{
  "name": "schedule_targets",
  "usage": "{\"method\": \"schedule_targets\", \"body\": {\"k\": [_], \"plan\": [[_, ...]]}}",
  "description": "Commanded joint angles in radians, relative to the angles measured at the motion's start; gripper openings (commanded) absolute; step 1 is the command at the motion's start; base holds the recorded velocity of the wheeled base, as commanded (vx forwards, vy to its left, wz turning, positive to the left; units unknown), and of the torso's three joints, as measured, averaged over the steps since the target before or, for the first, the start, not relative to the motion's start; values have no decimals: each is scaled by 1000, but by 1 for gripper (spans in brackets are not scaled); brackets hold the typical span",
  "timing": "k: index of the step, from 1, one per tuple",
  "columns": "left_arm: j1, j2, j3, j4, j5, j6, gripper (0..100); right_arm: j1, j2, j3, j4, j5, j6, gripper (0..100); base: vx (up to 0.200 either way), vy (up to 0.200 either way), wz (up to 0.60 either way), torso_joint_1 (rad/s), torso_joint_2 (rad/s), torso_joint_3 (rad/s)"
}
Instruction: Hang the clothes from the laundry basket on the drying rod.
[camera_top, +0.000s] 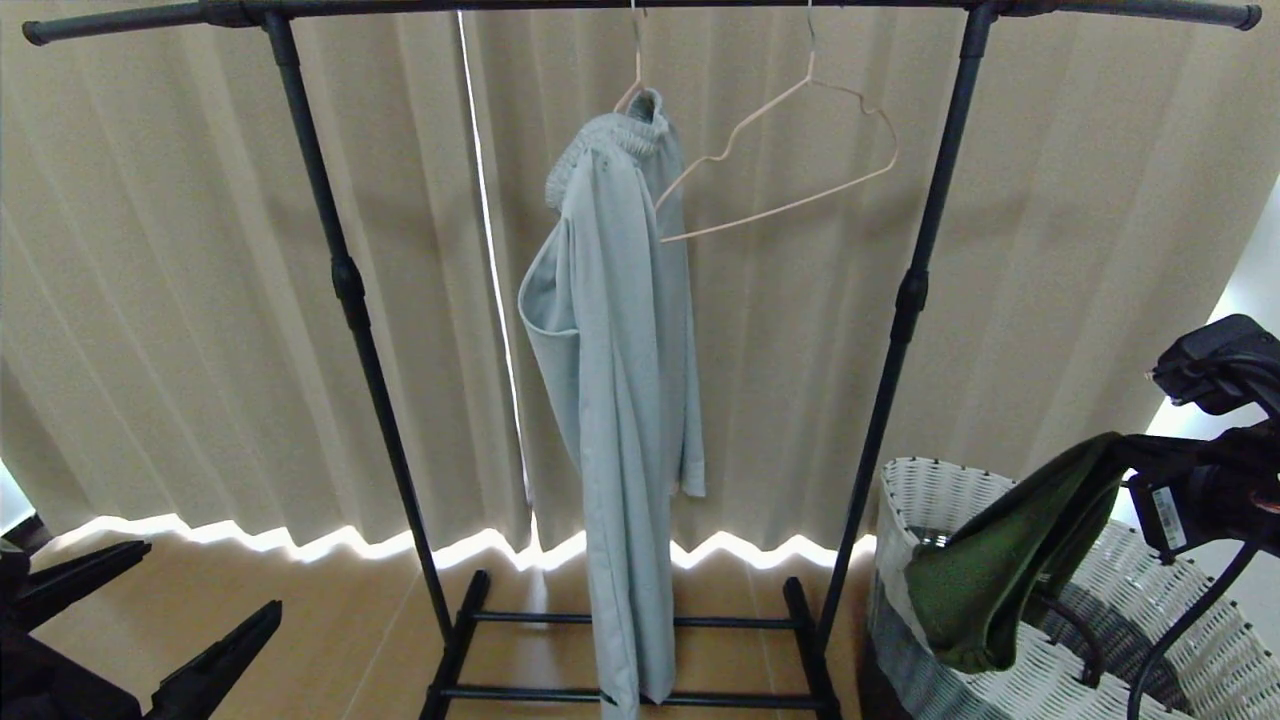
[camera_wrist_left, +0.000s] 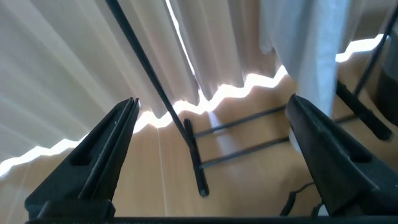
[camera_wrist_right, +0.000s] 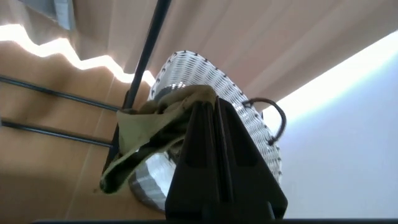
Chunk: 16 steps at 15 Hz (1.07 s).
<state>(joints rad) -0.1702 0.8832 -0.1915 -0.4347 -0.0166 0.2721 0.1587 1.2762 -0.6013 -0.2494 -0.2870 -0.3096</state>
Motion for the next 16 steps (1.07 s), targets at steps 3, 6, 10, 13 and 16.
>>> {"method": "schedule_targets", "body": {"k": [3, 6, 10, 13, 16], "plan": [[0, 2, 6, 1, 0, -1, 100, 1, 5, -5, -1, 28, 0, 0, 0, 0, 0, 0, 0, 0], [0, 0, 9, -1, 0, -2, 100, 1, 6, -5, -1, 28, 0, 0, 0, 0, 0, 0, 0, 0], [-2, -1, 9, -1, 0, -4, 100, 1, 19, -5, -21, 28, 0, 0, 0, 0, 0, 0, 0, 0], [-32, 3, 0, -1, -23, -7, 100, 15, 19, -12, -22, 31, 1, 0, 0, 0, 0, 0, 0, 0], [-141, 39, -45, 2, -141, -1, 100, 93, 12, -63, -22, 85, 70, 0, 0, 0, 0, 0, 0, 0]]}}
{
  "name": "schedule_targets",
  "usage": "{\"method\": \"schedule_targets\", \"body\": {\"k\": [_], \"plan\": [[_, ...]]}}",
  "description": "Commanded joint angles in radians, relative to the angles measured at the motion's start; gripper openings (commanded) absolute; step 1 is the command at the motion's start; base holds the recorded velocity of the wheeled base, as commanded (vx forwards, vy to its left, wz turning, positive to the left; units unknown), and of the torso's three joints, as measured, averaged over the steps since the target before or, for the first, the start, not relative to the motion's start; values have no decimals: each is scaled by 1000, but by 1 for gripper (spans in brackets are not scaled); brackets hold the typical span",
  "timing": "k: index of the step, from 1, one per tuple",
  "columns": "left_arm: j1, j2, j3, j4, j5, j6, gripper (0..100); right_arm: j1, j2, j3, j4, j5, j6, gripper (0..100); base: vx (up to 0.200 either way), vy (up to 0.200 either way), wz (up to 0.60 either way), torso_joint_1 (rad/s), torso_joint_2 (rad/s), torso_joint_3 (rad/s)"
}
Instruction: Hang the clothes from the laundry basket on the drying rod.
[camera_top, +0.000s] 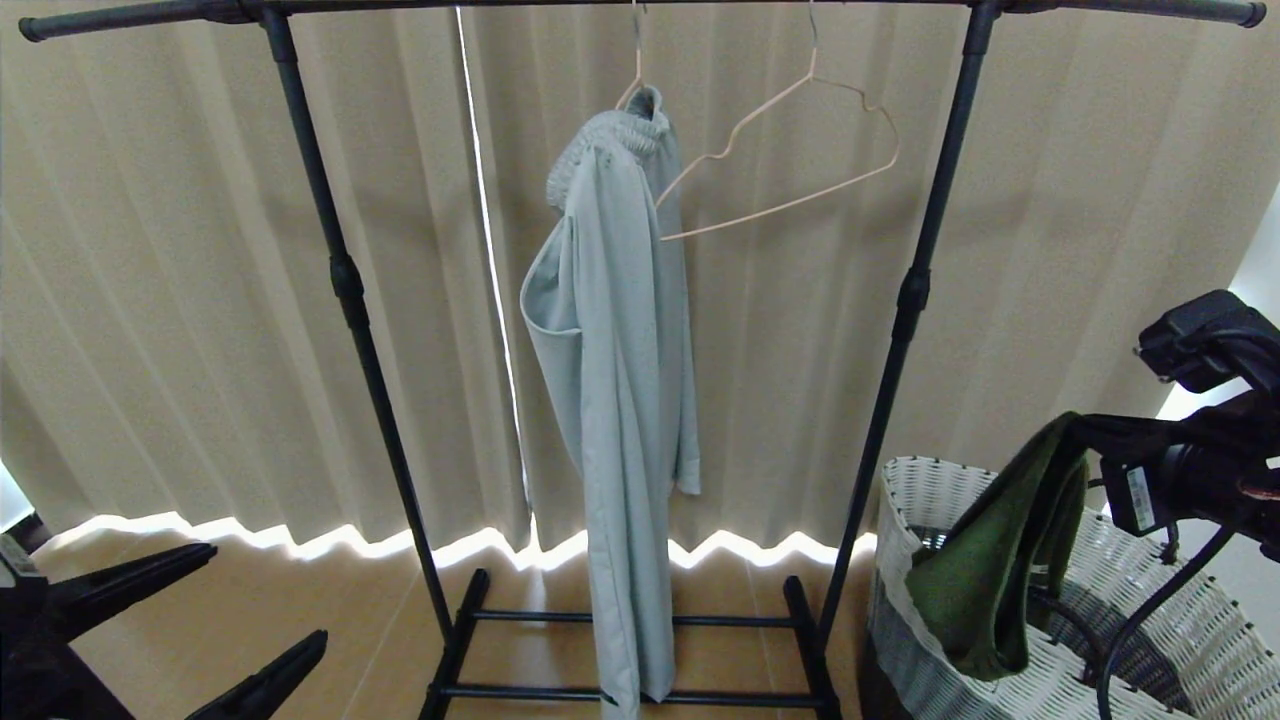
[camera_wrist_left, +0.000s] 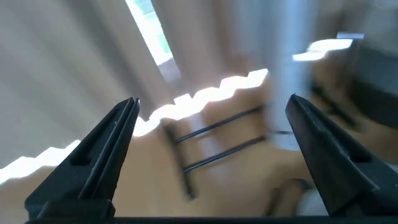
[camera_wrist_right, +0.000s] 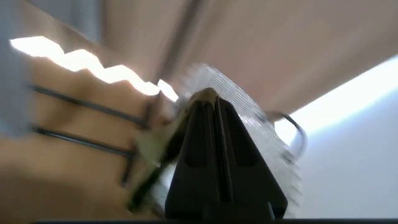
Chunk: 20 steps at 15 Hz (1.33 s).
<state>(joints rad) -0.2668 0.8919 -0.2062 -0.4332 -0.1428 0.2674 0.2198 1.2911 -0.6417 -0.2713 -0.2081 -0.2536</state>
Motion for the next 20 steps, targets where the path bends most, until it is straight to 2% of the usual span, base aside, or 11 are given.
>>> {"method": "schedule_targets", "body": {"k": [1, 2, 3, 5, 7, 9, 10, 13, 16, 18, 20], "plan": [[-83, 88, -87, 1, -14, 50, 100, 66, -3, -53, 0, 12, 37, 0, 0, 0, 0, 0, 0, 0], [-101, 119, -117, 1, -14, 81, 100, 81, -1, -67, 0, 15, 50, 0, 0, 0, 0, 0, 0, 0], [-143, 213, -199, 1, -12, 144, 100, 121, 1, -98, 0, 35, 85, 0, 0, 0, 0, 0, 0, 0], [-267, 334, -305, 1, -8, 145, 100, 194, -6, -133, 0, 55, 139, 0, 0, 0, 0, 0, 0, 0], [-370, 438, -386, -1, 2, 76, 100, 257, 2, -161, 0, 64, 174, 0, 0, 0, 0, 0, 0, 0], [-459, 507, -438, -2, 54, -17, 100, 289, 11, -173, -2, 92, 183, 0, 0, 0, 0, 0, 0, 0], [-531, 565, -480, -2, 88, -116, 100, 317, 17, -176, -9, 108, 198, 0, 0, 0, 0, 0, 0, 0], [-638, 688, -542, -59, 123, -287, 100, 359, 54, -177, -85, 110, 229, 0, 0, 0, 0, 0, 0, 0], [-693, 817, -595, -111, 207, -327, 100, 375, 67, -182, -108, 110, 231, 0, 0, 0, 0, 0, 0, 0], [-721, 869, -644, -113, 221, -327, 100, 388, 62, -185, -108, 110, 231, 0, 0, 0, 0, 0, 0, 0], [-724, 953, -739, -113, 223, -355, 100, 388, 47, -184, -108, 110, 241, 0, 0, 0, 0, 0, 0, 0]]}}
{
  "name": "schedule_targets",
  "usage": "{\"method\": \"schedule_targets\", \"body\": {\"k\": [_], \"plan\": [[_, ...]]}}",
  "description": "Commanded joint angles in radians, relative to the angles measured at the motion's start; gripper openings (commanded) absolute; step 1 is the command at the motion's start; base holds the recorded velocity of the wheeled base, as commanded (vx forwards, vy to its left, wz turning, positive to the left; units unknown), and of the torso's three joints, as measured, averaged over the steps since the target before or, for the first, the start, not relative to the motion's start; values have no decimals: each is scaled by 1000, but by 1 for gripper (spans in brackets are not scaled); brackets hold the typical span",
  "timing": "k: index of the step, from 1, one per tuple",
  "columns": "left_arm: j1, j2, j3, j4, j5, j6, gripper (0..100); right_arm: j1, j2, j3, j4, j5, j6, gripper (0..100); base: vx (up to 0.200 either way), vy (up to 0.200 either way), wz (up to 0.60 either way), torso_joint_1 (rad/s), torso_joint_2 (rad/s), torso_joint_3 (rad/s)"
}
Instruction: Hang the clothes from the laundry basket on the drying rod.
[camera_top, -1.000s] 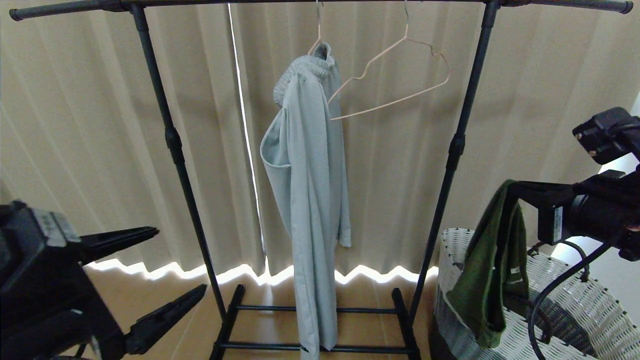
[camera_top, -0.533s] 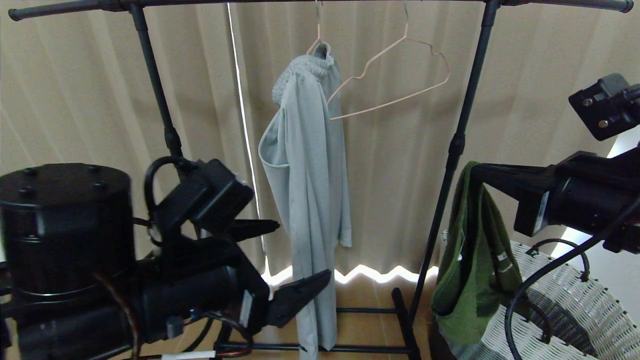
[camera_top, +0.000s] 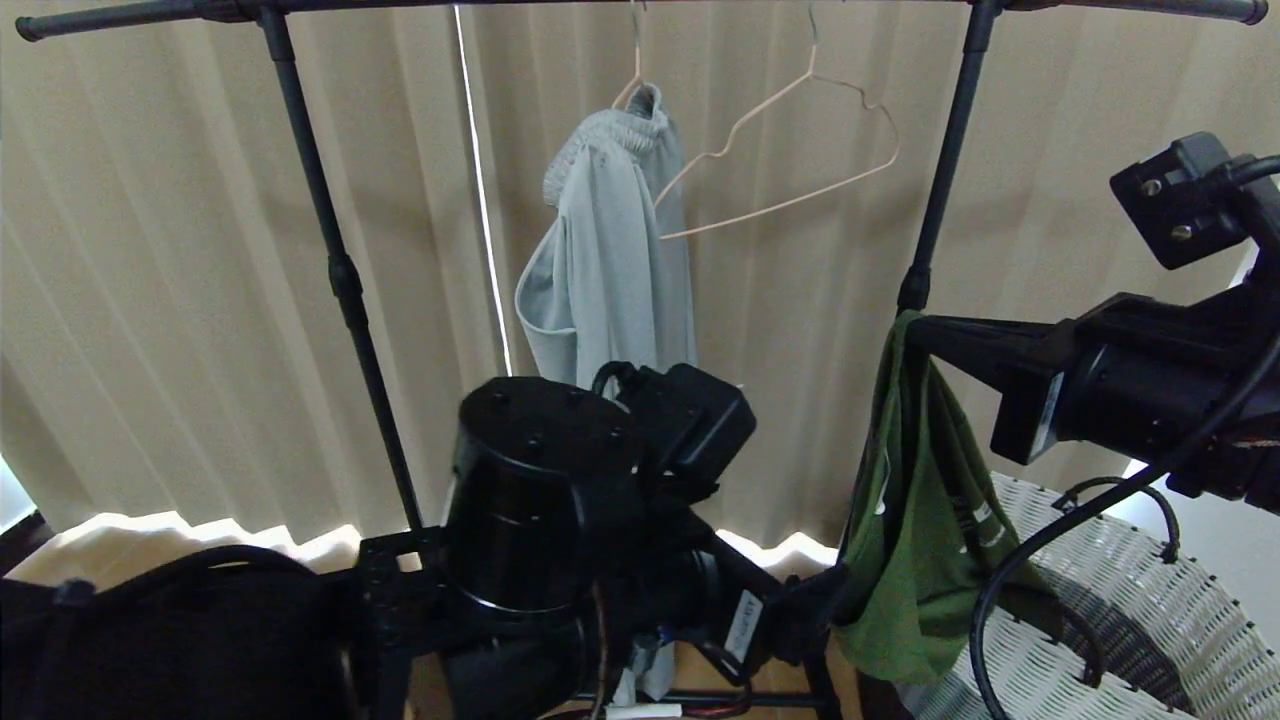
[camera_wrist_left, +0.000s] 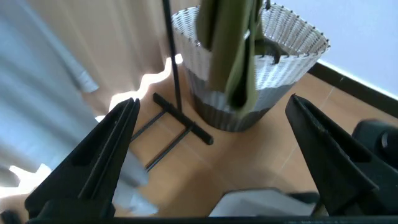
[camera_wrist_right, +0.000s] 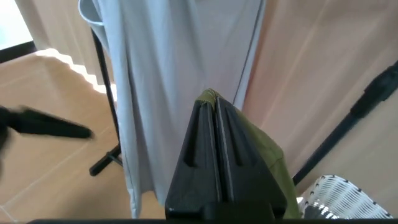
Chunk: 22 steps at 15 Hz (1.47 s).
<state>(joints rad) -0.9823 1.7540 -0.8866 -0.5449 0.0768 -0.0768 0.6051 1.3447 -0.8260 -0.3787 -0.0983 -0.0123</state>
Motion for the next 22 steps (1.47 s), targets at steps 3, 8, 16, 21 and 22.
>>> {"method": "schedule_targets", "body": {"k": [3, 8, 16, 21, 22], "plan": [[-9, 185, -170, -1, 14, -47, 100, 27, -35, 8, 1, 2, 23, 0, 0, 0, 0, 0, 0, 0], [-15, 252, -226, -17, 14, -77, 100, 31, -45, 4, 1, 6, 38, 0, 0, 0, 0, 0, 0, 0], [13, 308, -183, 26, 64, -106, 100, 30, -99, -15, 9, 20, 38, 0, 0, 0, 0, 0, 0, 0], [19, 280, -132, 20, 101, -103, 0, 27, -102, -15, 12, 20, 38, 0, 0, 0, 0, 0, 0, 0], [17, 266, -120, 20, 106, -101, 0, 27, -101, -15, 11, 20, 38, 0, 0, 0, 0, 0, 0, 0]]}}
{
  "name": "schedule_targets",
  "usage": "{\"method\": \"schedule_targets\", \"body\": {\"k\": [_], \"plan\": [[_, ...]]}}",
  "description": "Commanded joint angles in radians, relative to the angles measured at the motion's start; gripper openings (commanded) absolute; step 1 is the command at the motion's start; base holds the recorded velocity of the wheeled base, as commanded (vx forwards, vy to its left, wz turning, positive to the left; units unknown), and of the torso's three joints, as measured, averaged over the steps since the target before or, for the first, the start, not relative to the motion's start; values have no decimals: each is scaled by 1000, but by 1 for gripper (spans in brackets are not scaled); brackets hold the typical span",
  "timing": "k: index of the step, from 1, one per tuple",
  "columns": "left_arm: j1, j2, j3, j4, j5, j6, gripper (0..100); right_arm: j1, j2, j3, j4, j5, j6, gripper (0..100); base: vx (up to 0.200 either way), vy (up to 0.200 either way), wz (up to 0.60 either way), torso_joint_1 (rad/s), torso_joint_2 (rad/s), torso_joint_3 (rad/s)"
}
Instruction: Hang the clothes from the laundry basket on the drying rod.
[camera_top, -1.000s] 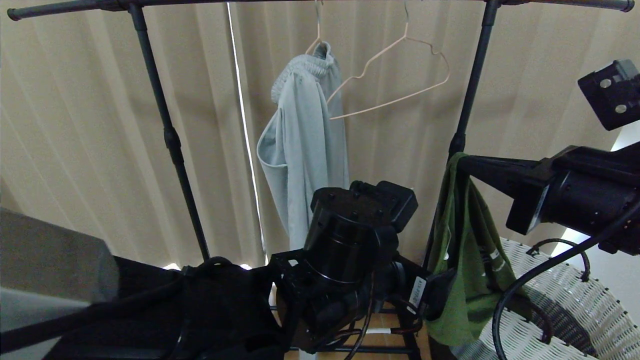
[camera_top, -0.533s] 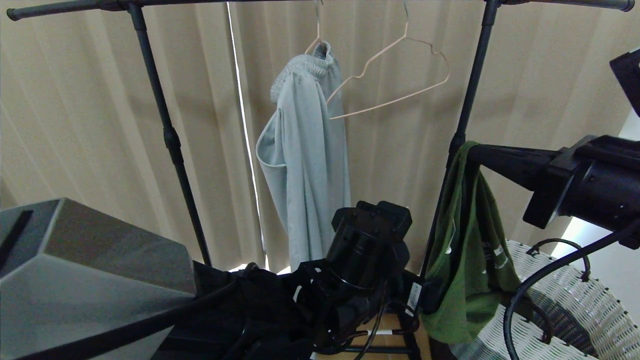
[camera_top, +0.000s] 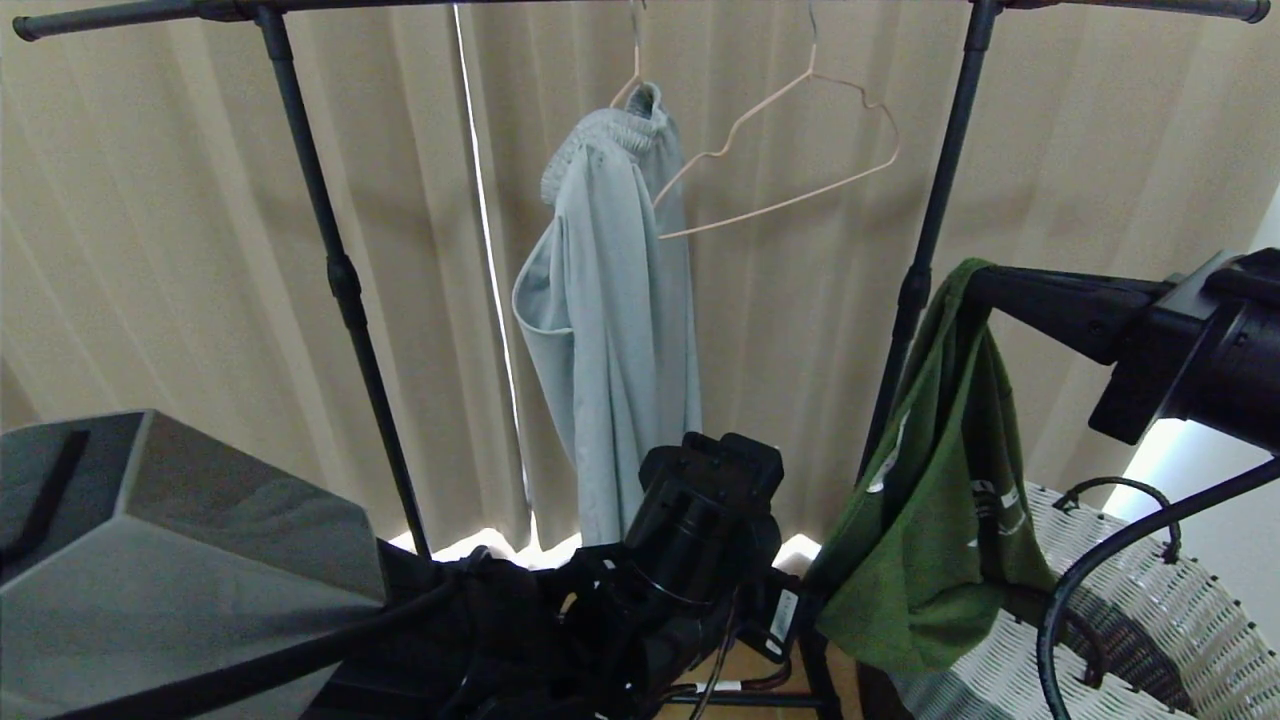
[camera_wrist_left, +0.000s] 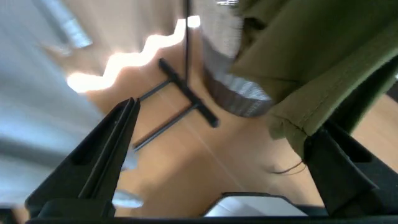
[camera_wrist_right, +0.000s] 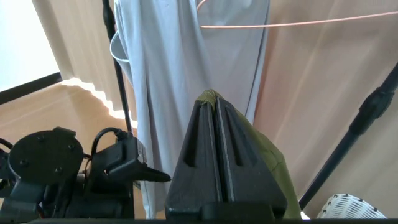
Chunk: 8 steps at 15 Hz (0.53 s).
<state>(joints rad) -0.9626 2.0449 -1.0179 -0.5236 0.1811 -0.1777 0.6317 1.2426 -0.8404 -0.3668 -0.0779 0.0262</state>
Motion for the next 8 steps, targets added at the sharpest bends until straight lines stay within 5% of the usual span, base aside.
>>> {"method": "schedule_targets", "body": {"k": [1, 5, 8], "plan": [[-4, -45, 35, -4, 5, 3, 0, -1, 6, -2, -1, 0, 0, 0, 0, 0, 0, 0, 0, 0], [21, -227, 239, -156, 54, 90, 0, -21, 37, -2, -9, 0, 9, 0, 0, 0, 0, 0, 0, 0], [150, -446, 259, -92, 41, 159, 0, -23, 49, -3, -12, 0, 11, 0, 0, 0, 0, 0, 0, 0]]}}
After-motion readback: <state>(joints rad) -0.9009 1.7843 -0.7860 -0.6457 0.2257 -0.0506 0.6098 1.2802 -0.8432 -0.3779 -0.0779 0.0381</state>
